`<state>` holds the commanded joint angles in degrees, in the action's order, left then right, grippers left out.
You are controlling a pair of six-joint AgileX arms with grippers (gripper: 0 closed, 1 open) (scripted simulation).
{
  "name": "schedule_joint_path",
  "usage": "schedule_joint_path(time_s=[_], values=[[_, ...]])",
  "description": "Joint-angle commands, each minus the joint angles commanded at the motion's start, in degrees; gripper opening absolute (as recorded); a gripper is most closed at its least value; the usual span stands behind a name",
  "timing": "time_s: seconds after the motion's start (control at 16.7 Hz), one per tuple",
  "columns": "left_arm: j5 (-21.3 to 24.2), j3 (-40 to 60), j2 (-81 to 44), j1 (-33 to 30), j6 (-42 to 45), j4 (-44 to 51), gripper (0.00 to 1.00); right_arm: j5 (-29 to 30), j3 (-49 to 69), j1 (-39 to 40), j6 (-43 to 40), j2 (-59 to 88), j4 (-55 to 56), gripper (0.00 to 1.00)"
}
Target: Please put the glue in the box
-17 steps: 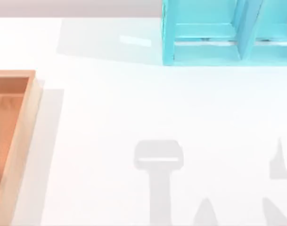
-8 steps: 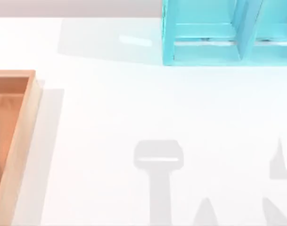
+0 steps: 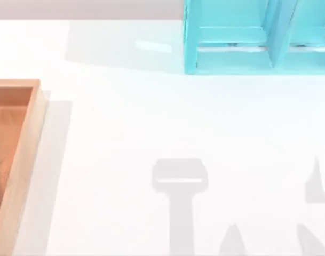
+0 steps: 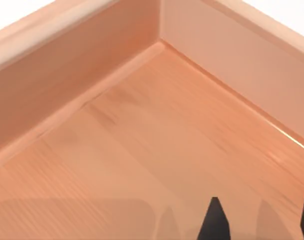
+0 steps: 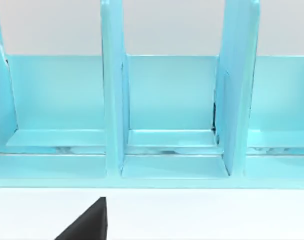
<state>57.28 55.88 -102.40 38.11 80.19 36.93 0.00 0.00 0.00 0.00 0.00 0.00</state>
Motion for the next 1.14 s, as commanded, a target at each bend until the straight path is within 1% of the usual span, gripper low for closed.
schedule_joint_path(time_s=[0.78, 0.84, 1.14], values=[[0.0, 0.0, 0.0, 0.0, 0.0, 0.0, 0.98, 0.0, 0.0, 0.0, 0.0, 0.0, 0.0, 1.0], [0.0, 0.0, 0.0, 0.0, 0.0, 0.0, 1.0, 0.0, 0.0, 0.0, 0.0, 0.0, 0.0, 1.0], [0.0, 0.0, 0.0, 0.0, 0.0, 0.0, 1.0, 0.0, 0.0, 0.0, 0.0, 0.0, 0.0, 1.0]])
